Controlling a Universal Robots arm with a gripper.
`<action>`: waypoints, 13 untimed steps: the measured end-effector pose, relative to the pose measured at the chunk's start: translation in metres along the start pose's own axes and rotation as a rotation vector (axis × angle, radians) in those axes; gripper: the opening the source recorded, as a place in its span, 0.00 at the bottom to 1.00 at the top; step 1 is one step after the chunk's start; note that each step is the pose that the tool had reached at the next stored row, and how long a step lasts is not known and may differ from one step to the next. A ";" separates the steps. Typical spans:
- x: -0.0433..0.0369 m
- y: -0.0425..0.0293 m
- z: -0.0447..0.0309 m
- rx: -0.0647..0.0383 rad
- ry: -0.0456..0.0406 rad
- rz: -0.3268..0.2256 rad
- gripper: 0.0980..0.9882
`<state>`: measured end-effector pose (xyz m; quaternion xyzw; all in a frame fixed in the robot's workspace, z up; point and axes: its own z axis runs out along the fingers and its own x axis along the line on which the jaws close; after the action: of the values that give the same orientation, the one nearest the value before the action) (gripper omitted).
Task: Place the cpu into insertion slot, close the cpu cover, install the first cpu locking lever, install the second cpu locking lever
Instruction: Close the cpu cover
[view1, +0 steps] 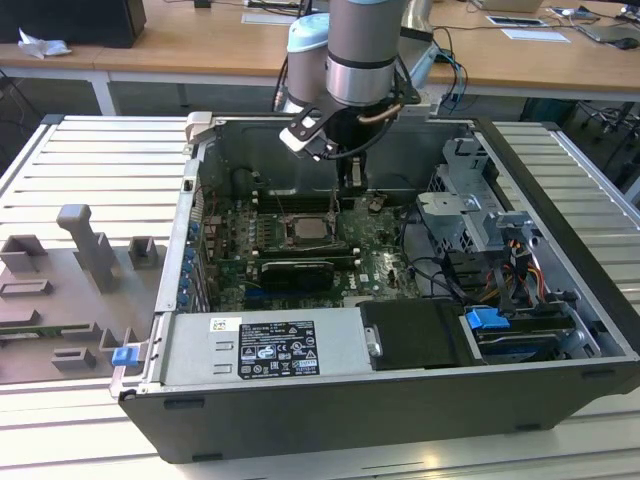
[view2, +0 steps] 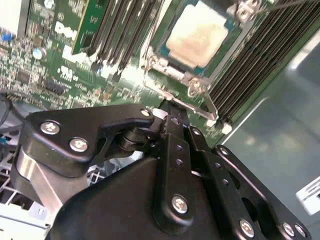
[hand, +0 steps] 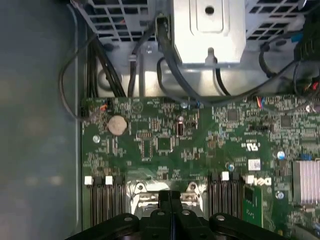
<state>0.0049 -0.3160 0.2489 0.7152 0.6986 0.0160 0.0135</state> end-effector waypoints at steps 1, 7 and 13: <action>-0.0001 -0.0019 0.0002 0.000 0.0000 0.000 0.01; -0.0003 -0.0135 0.0031 0.000 0.0000 0.000 0.01; -0.0006 -0.0228 0.0090 0.000 0.0000 -0.001 0.01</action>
<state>-0.0175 -0.3161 0.2390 0.7149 0.6989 0.0160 0.0134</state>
